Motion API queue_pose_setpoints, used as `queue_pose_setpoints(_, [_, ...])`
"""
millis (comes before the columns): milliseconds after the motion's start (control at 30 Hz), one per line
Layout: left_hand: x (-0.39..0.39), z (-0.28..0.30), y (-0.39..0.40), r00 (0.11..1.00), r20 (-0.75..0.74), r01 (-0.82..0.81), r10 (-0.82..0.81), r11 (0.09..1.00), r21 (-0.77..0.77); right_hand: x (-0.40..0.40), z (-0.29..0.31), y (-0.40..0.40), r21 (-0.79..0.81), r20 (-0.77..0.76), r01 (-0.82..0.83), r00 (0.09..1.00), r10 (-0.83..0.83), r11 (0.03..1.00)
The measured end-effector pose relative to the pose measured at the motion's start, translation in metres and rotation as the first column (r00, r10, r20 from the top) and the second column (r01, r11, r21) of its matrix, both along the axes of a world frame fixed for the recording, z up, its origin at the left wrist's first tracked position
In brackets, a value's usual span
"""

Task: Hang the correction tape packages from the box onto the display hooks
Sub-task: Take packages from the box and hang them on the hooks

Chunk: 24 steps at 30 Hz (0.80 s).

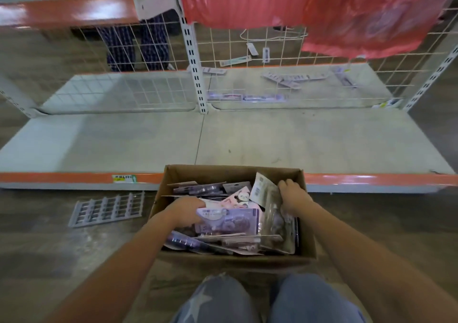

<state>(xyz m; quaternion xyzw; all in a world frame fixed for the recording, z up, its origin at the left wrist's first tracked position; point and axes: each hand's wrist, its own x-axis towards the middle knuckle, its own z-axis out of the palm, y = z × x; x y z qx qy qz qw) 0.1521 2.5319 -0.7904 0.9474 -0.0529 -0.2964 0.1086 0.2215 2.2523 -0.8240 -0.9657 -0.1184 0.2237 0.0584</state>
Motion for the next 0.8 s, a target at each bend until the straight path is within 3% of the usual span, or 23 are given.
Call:
queue_pose_setpoints(133, [0.004, 0.012, 0.001, 0.999, 0.018, 0.04, -0.04, 0.999, 0.0, 0.008, 0.021, -0.005, 0.074, -0.082, -0.07, 0.994, 0.076, 0.995])
queue_pose_setpoints(267, [0.01, 0.029, 0.003, 0.995, 0.095, -0.025, 0.031, 0.998, -0.065, 0.014, 0.039, -0.01, 0.291, -0.115, -0.045, 0.99, 0.082, 0.956])
queue_pose_setpoints(367, [0.018, 0.043, -0.001, 0.969, 0.131, -0.168, 0.21, 0.946, -0.277, 0.014, 0.05, -0.012, 0.497, -0.125, 0.084, 0.992, -0.025, 0.864])
queue_pose_setpoints(433, [0.025, 0.054, -0.008, 0.924, 0.098, -0.282, 0.369, 0.833, -0.476, 0.009, 0.055, -0.01, 0.605, -0.196, 0.204, 0.975, -0.104, 0.77])
queue_pose_setpoints(500, [0.033, 0.059, -0.019, 0.891, 0.084, -0.323, 0.447, 0.753, -0.574, 0.001, 0.054, -0.007, 0.681, -0.293, 0.343, 0.937, -0.189, 0.647])
queue_pose_setpoints(567, [0.039, 0.06, -0.032, 0.894, 0.07, -0.326, 0.443, 0.749, -0.577, -0.01, 0.045, -0.004, 0.699, -0.349, 0.429, 0.903, -0.251, 0.571])
queue_pose_setpoints(700, [0.039, 0.045, -0.054, 0.946, 0.038, -0.27, 0.322, 0.848, -0.455, -0.031, 0.022, -0.001, 0.578, -0.494, 0.548, 0.825, -0.275, 0.604])
queue_pose_setpoints(800, [0.033, 0.033, -0.064, 0.922, -0.028, -0.344, 0.387, 0.781, -0.521, -0.036, 0.016, -0.007, 0.558, -0.588, 0.664, 0.74, -0.327, 0.498])
